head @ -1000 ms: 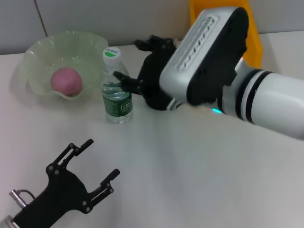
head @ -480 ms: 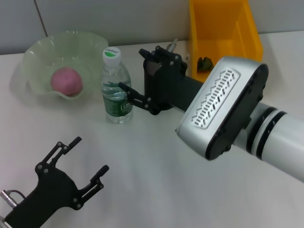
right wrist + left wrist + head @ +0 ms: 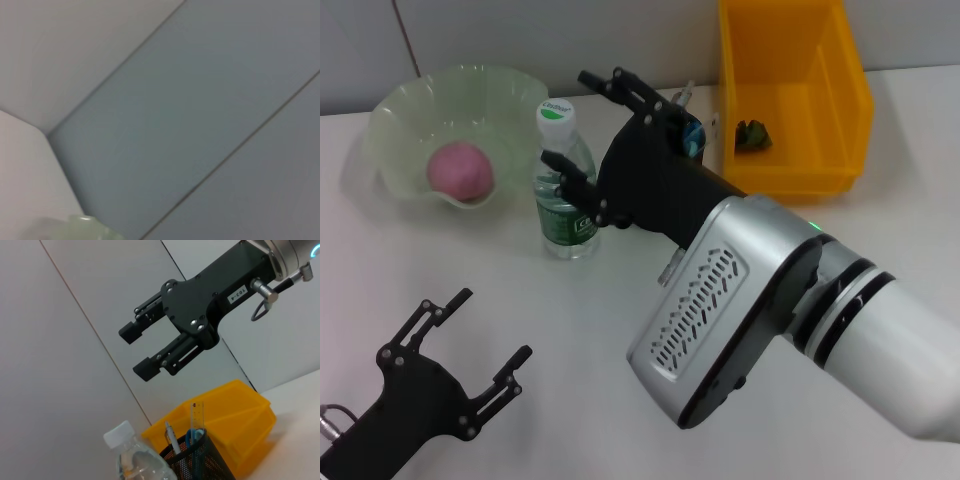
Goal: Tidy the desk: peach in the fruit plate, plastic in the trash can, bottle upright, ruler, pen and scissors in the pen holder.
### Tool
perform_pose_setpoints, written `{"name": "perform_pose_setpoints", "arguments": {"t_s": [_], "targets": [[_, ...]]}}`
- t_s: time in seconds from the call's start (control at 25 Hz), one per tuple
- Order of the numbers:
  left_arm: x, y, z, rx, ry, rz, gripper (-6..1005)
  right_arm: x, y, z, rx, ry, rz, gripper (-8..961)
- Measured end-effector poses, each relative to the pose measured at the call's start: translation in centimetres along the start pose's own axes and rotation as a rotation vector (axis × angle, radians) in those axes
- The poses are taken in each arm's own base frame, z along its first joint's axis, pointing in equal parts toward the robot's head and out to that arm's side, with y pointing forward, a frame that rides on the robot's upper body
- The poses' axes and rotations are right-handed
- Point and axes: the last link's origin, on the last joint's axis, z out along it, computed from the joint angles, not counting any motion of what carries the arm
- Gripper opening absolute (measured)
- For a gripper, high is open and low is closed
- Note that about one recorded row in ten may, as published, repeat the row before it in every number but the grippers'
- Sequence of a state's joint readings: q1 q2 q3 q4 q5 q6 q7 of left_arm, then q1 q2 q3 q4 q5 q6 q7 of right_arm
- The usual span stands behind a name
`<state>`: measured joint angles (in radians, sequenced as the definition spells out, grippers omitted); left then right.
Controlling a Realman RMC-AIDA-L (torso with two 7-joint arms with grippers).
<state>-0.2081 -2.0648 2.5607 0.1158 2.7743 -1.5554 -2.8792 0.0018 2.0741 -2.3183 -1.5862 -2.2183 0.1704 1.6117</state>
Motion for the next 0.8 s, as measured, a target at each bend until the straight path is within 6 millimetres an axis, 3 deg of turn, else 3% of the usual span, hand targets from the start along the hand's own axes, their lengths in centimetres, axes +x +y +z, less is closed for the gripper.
{"name": "perform_pose_setpoints", "arguments": {"t_s": [0.2,0.4,0.44,0.52,0.56,0.6,0.72,0.76,0.8], "targets": [[0.0,-0.1,0.0,0.003,-0.001,0.0,783,0.6,0.7,-0.2,0.043,-0.015,-0.004,733],[0.0,0.0,0.1,0.004,0.0,-0.001,783,2.1,0.1,-1.8,0.184,-0.132,0.147,733],[0.0,0.0,0.1,0.004,0.001,-0.001,783,3.6,-0.6,-2.4,0.193,-0.133,0.27,733],[0.0,0.0,0.1,0.005,0.002,-0.001,783,4.6,-0.9,-2.7,0.192,-0.129,0.342,733],[0.0,-0.1,0.0,0.006,0.002,0.0,783,7.0,-1.1,-3.4,0.166,-0.12,0.472,733],[0.0,-0.1,0.0,0.006,0.002,0.0,783,7.0,-1.1,-3.4,0.166,-0.12,0.472,733],[0.0,-0.1,0.0,0.007,0.002,0.0,783,9.7,-0.8,-4.3,0.098,-0.09,0.633,733],[0.0,-0.1,-0.1,0.007,0.001,0.001,783,10.7,0.3,-4.7,0.031,-0.047,0.682,733],[0.0,-0.1,-0.1,0.007,0.001,0.001,783,10.7,0.3,-4.7,0.031,-0.047,0.682,733]]}}
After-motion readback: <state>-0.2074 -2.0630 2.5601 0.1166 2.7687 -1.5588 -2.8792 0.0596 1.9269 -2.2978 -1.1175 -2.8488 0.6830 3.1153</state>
